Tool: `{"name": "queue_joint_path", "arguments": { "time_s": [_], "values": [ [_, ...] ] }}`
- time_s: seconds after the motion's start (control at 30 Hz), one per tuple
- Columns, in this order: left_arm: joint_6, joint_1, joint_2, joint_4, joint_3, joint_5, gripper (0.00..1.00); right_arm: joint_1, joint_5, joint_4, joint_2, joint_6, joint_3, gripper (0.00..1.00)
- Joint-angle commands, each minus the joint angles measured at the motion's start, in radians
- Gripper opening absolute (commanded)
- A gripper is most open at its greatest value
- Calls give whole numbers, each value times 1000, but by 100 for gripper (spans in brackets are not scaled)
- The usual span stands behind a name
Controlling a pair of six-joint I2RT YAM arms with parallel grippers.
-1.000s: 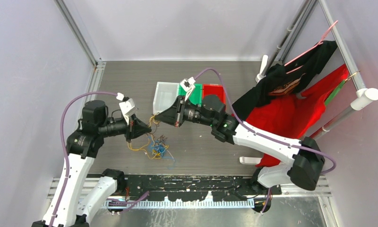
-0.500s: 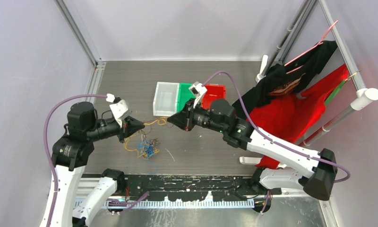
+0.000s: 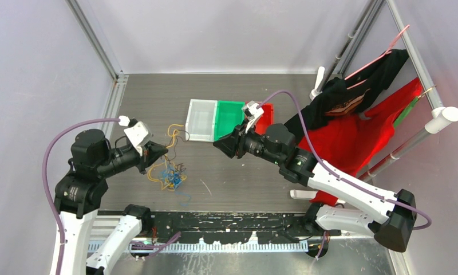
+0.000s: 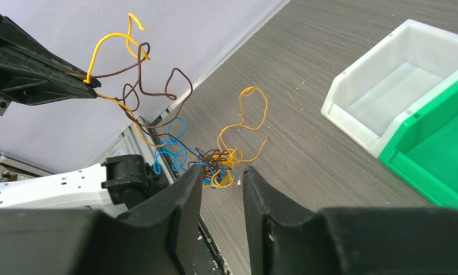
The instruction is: Untangle the cables
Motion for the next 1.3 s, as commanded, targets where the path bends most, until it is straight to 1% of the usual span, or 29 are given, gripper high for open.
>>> {"name": "queue_joint_path", "arguments": {
  "time_s": [0.0,0.1,0.17,0.2,0.23,0.3,0.4,0.6,0.77,0.97,1.13,1.17,1.2,1.23,1.27],
  "values": [
    [-96,4,8,96,34,46,0,-2,-43,156,-6,53,-23,42],
    [-164,4,10,155,30,52,0,22,-87,326,31,107,-82,51],
    [-204,3,13,185,29,61,0,59,-71,438,71,122,-109,61],
    [-221,4,16,195,30,69,0,76,-63,472,93,129,-108,65],
    [-235,3,19,201,33,77,0,93,-53,506,119,132,-101,71],
    [-256,4,23,210,38,88,0,130,-15,559,167,138,-86,75],
    [-270,3,22,215,42,101,0,138,14,673,248,209,-69,75],
    [-277,4,11,209,41,110,0,139,57,761,383,287,-8,71],
    [-274,4,5,202,37,116,0,140,28,838,475,352,48,69],
    [-267,4,-1,195,29,123,0,139,6,890,528,430,91,63],
    [-257,3,0,190,30,122,0,139,-22,929,550,491,90,60],
    [-257,3,0,190,30,122,0,139,-28,934,553,501,87,58],
    [-257,3,0,191,31,121,0,140,-27,938,553,506,81,52],
    [-257,3,-1,192,30,122,0,139,-22,940,550,506,72,46],
    [-257,3,-1,192,31,121,0,139,-13,939,545,503,62,37]
  ]
}}
